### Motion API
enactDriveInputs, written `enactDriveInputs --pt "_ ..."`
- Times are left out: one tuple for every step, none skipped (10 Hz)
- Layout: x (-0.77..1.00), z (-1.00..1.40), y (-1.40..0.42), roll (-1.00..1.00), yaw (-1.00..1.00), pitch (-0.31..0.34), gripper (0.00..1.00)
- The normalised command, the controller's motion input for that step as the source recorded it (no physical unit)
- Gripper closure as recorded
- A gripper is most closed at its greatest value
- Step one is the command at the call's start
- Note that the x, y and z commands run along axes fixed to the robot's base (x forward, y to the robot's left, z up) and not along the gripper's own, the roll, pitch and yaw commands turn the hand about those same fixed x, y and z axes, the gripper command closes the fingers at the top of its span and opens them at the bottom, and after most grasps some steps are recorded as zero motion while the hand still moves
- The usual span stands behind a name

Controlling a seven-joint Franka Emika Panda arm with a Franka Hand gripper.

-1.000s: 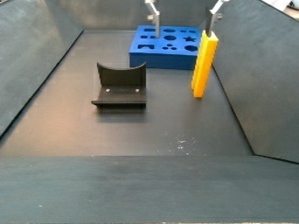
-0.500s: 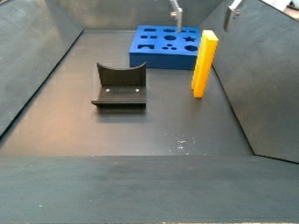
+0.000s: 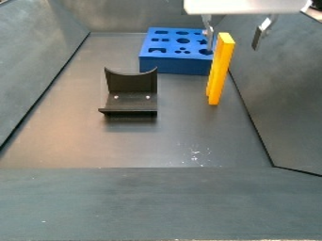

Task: Pick up the double-square object. Move up. Move to above the board. Insert the double-square object.
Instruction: Pick up the double-square object.

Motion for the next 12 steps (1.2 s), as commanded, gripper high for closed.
enactDriveInputs --pt "-0.06 -0.14 0.04 0.00 0.00 -0.063 0.00" --pt "0.00 0.00 0.00 0.01 0.00 0.000 0.00" --pt "0.00 0.00 0.00 0.00 0.00 0.000 1.00" --pt "0.00 0.00 0.00 0.00 0.00 0.000 1.00" --pt "0.00 0.00 0.00 0.00 0.00 0.000 1.00" --pt "0.00 0.00 0.00 0.00 0.00 0.000 1.00" --pt "0.00 0.00 0.00 0.00 0.00 0.000 1.00" --pt "0.00 0.00 0.00 0.00 0.00 0.000 1.00" --pt "0.00 0.00 0.00 0.00 0.00 0.000 1.00" --pt "0.00 0.00 0.00 0.00 0.00 0.000 1.00" --pt "0.00 0.00 0.00 0.00 0.00 0.000 1.00" --pt "0.00 0.00 0.00 0.00 0.00 0.000 1.00"
